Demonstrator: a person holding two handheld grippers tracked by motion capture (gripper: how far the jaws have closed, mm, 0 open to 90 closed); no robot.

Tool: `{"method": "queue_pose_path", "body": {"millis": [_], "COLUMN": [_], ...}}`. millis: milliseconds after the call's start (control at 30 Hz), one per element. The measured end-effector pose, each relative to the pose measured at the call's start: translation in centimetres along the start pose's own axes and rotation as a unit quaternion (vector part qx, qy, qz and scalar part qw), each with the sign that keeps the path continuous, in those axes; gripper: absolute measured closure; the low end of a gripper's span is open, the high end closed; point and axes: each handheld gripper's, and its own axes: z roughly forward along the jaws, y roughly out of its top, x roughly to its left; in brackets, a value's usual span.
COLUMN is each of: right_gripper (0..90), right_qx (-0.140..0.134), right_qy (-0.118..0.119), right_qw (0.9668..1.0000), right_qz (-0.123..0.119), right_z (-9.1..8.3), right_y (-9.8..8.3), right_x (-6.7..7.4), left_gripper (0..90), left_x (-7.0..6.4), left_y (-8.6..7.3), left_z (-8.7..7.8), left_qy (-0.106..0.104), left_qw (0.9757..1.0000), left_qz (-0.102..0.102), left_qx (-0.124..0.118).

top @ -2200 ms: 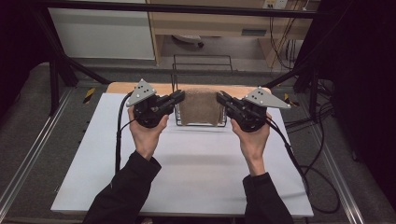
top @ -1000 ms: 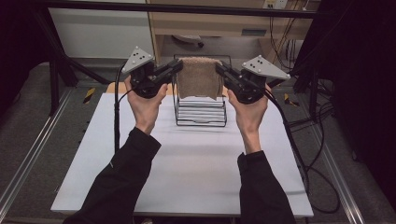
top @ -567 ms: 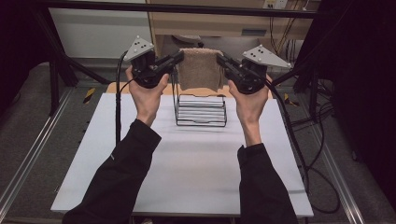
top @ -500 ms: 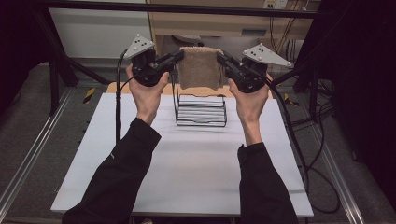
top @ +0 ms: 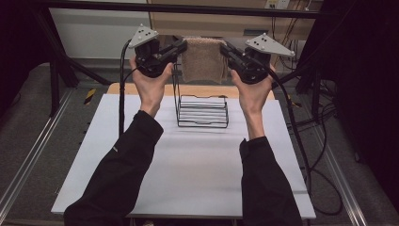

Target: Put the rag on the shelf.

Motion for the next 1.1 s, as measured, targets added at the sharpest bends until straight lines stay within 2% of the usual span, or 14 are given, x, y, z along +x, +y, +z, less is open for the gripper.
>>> {"method": "queue_pose_path", "body": {"millis": [367, 500, 800, 1100], "right_gripper": [85.3, 85.3, 85.3, 85.3], "right_qx": [-0.001, 0.001, 0.011, 0.026], "right_qy": [-0.003, -0.008, -0.011, -0.013], "right_qw": [1.0, 1.0, 0.9999, 0.9996], "right_qz": [-0.008, -0.005, 0.002, 0.005], "right_z": [1.4, 1.9, 3.3, 4.7], "right_y": [0.4, 0.5, -0.1, -1.2], "right_x": [-0.8, -1.1, -1.9, -2.6], "left_gripper": [85.6, 85.6, 85.6, 85.5], "left_x": [0.8, 0.9, 2.1, 2.9], "left_y": [0.5, 0.8, 0.1, -0.9], "left_z": [1.1, 1.7, 3.0, 4.2], "left_qy": [0.01, 0.018, 0.022, 0.032], "left_qw": [0.9999, 0.9997, 0.9997, 0.9992], "left_qz": [0.005, 0.015, 0.008, 0.013], "left_qx": [-0.002, -0.001, 0.005, 0.019]}}
